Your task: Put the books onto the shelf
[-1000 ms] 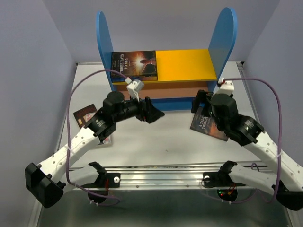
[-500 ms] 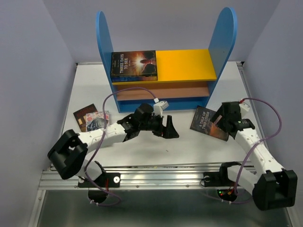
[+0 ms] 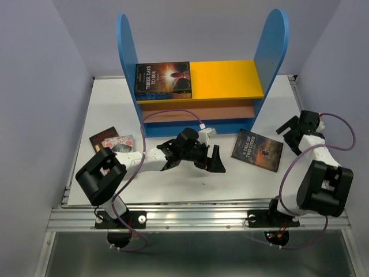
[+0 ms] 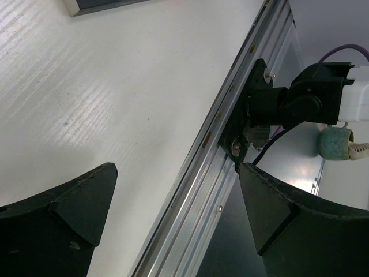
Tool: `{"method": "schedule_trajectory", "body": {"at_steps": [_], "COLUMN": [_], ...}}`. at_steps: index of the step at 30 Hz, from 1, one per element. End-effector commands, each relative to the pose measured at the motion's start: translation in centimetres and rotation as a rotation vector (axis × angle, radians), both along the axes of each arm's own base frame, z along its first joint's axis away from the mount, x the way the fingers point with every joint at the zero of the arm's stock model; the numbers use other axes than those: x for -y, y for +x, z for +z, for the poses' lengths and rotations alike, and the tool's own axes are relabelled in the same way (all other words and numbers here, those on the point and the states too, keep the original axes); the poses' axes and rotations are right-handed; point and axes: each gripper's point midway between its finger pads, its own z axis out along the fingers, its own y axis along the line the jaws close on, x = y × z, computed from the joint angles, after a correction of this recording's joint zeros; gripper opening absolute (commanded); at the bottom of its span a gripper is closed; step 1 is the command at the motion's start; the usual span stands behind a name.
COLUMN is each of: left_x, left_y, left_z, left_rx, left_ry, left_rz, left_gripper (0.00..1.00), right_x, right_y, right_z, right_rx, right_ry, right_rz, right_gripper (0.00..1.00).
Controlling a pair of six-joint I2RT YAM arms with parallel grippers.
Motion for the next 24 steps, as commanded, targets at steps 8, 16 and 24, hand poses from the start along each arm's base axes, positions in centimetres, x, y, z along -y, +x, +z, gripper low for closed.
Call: {"method": "schedule_trajectory", "body": {"at_steps": [8,16,24], "left_x": [1.9,2.1,2.5], "left_y": [0.4,0.5,0.7], "left_z": [1.8,1.4,0.8], "left_rx": [0.046,0.047,0.032], "left_ry": [-0.068,-0.061,-0.050], "left_rz": [-0.048,-0.053,-0.059], "left_gripper": [0.99,0.99,0.99], "right_x": [-0.7,-3.8,-6.3], "right_y": [5.3,0.8,-2.0], "right_z": [-0.8,-4.1,-3.2], "right_rx": [0.114,0.055,0.083], "right_ry": [0.084,0.176,0.209], "right_rz": [0.144,0.200,0.243], "right_gripper": [1.00,0.98,0.96]}}
